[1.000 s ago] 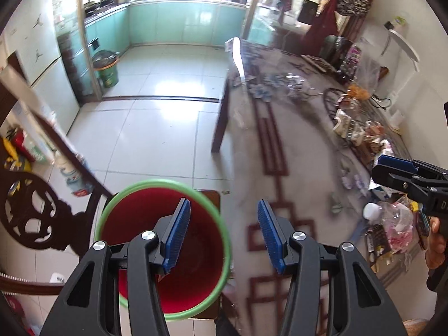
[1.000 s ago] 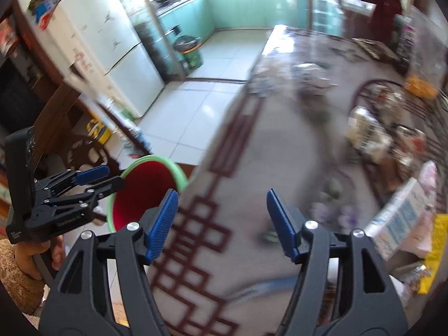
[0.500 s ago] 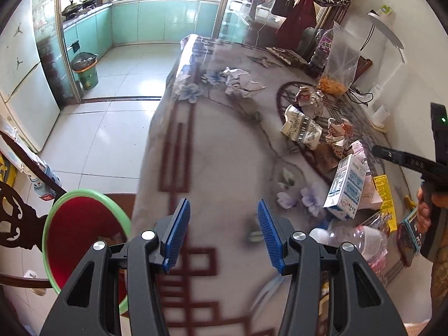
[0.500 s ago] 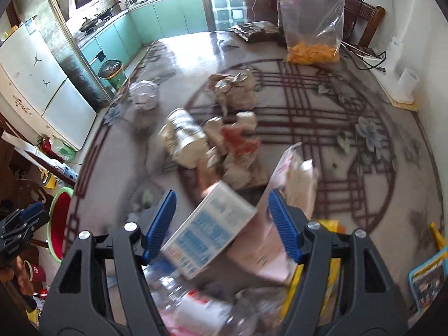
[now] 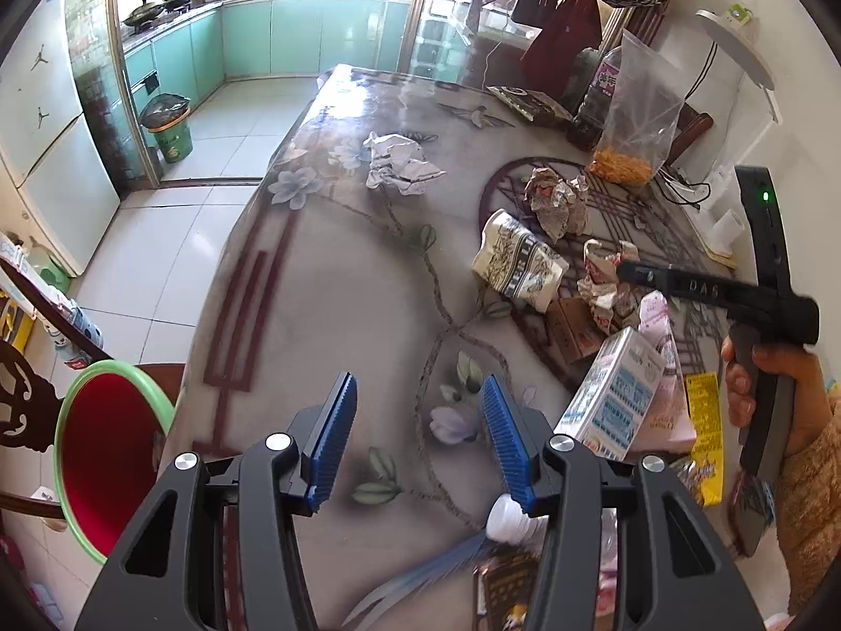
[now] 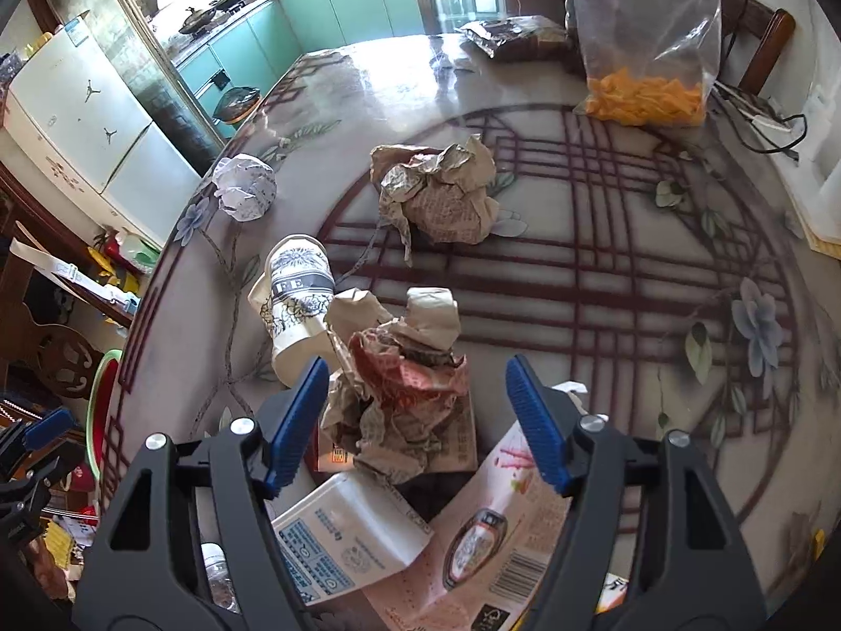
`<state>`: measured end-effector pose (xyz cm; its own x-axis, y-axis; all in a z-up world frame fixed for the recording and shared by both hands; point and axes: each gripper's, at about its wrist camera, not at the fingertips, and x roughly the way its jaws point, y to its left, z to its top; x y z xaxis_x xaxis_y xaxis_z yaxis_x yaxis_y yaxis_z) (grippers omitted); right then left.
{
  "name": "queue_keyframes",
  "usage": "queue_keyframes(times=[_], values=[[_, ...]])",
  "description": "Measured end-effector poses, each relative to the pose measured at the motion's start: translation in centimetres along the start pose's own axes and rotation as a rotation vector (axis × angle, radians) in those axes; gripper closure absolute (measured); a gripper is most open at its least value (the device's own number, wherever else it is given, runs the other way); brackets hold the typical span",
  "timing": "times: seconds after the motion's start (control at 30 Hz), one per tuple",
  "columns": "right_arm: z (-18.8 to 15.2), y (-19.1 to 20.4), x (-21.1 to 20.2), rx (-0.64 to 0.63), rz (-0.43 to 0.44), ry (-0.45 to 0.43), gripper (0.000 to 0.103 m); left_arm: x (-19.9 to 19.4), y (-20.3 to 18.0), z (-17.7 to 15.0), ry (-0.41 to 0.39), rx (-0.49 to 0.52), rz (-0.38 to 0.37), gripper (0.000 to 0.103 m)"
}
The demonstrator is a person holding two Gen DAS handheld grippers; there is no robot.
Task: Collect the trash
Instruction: 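Grasp the patterned paper cup with the left gripper while the right grasps crumpled paper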
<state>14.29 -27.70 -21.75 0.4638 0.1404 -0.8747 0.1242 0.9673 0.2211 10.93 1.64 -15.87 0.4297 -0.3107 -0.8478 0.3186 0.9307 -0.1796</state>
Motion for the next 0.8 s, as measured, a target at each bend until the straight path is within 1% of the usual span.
queue_keyframes(times=[0.07, 0.1, 0.13, 0.17, 0.23, 0.33, 0.43, 0.5, 0.6, 0.63, 0.73, 0.77, 0.8], values=[[0.0, 0.1, 1.1, -0.029, 0.01, 0.016, 0.037, 0.9, -0.7, 1.1, 0.006, -0.011, -0.012, 0.055], [-0.1, 0.0, 1.6, -0.039, 0.017, 0.03, 0.053, 1.6, -1.2, 1.8, 0.01, -0.016, -0.022, 0.055], [-0.1, -0.1, 1.8, -0.037, 0.037, 0.034, 0.061, 2.3, -1.7, 2.5, 0.015, -0.015, -0.029, 0.055], [-0.2, -0.3, 1.8, -0.025, 0.059, 0.028, 0.062, 2.8, -2.3, 3.1, 0.019, -0.012, -0.035, 0.055], [-0.2, -0.7, 1.5, -0.012, 0.07, 0.014, 0.065, 4.3, -3.9, 4.6, 0.027, 0.002, -0.058, 0.055], [-0.1, -1.6, 0.2, 0.016, 0.091, -0.03, 0.065, 6.7, -6.0, 6.5, 0.038, 0.013, -0.084, 0.051], [-0.2, -2.5, -1.4, 0.041, 0.095, -0.069, 0.065, 9.5, -7.6, 8.2, 0.062, 0.005, -0.104, 0.051], [-0.3, -3.0, -2.2, 0.056, 0.097, -0.087, 0.065, 11.6, -8.5, 9.0, 0.09, -0.006, -0.104, 0.05], [-0.3, -3.8, -2.9, 0.068, 0.095, -0.101, 0.065, 13.9, -9.5, 9.4, 0.128, -0.012, -0.068, 0.049], [-0.3, -4.0, -3.0, 0.072, 0.092, -0.103, 0.065, 14.3, -9.7, 9.4, 0.135, -0.017, -0.061, 0.046], [-0.3, -4.3, -2.9, 0.094, 0.095, -0.102, 0.065, 15.7, -9.9, 9.2, 0.16, -0.024, -0.024, 0.045], [-0.3, -4.4, -2.8, 0.097, 0.096, -0.099, 0.065, 15.8, -10.0, 9.2, 0.148, -0.016, -0.018, 0.043], [-0.3, -4.4, -2.7, 0.099, 0.096, -0.097, 0.065, 15.8, -10.3, 9.2, 0.137, 0.001, 0.004, 0.036]])
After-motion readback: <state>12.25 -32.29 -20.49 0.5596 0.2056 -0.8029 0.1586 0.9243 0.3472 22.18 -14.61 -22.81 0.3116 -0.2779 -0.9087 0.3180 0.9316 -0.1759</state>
